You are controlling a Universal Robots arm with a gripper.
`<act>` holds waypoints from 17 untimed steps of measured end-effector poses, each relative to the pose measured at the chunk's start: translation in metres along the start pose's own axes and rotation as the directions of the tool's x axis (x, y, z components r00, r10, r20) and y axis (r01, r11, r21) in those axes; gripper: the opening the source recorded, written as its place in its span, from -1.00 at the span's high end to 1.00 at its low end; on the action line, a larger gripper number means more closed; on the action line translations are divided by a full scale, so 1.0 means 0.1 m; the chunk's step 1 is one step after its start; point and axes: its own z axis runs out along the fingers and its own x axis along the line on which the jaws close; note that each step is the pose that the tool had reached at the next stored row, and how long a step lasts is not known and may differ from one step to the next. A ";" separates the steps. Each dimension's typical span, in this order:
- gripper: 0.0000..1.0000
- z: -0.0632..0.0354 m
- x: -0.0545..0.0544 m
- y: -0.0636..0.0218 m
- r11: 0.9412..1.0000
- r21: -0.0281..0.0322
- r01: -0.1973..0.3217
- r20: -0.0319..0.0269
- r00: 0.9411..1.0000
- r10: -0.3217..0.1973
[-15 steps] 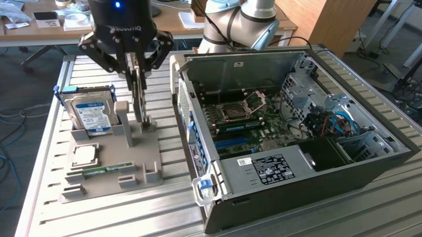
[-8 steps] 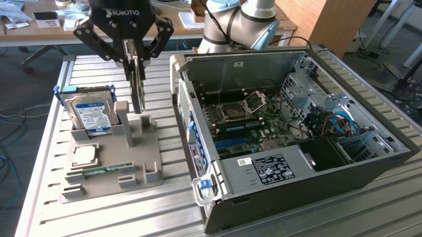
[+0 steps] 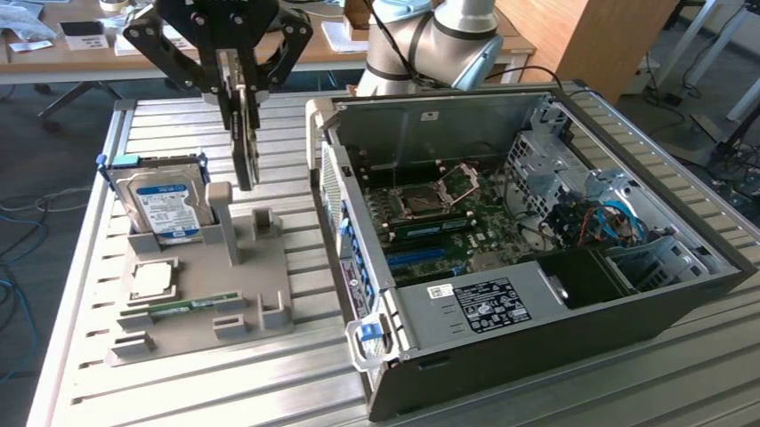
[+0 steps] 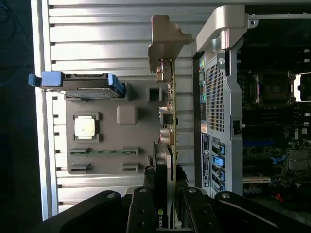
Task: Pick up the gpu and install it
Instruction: 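Pick up the gpu and move the gpu toward the slot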
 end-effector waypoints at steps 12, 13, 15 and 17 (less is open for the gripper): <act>0.47 0.004 -0.18 0.018 1.000 0.000 0.000 0.000 1.000 0.000; 0.47 0.004 -0.18 0.018 1.000 0.000 0.000 0.000 1.000 0.000; 0.47 0.004 -0.18 0.018 1.000 0.000 0.000 0.000 1.000 0.000; 0.47 0.004 -0.18 0.018 1.000 0.000 0.000 0.000 1.000 0.000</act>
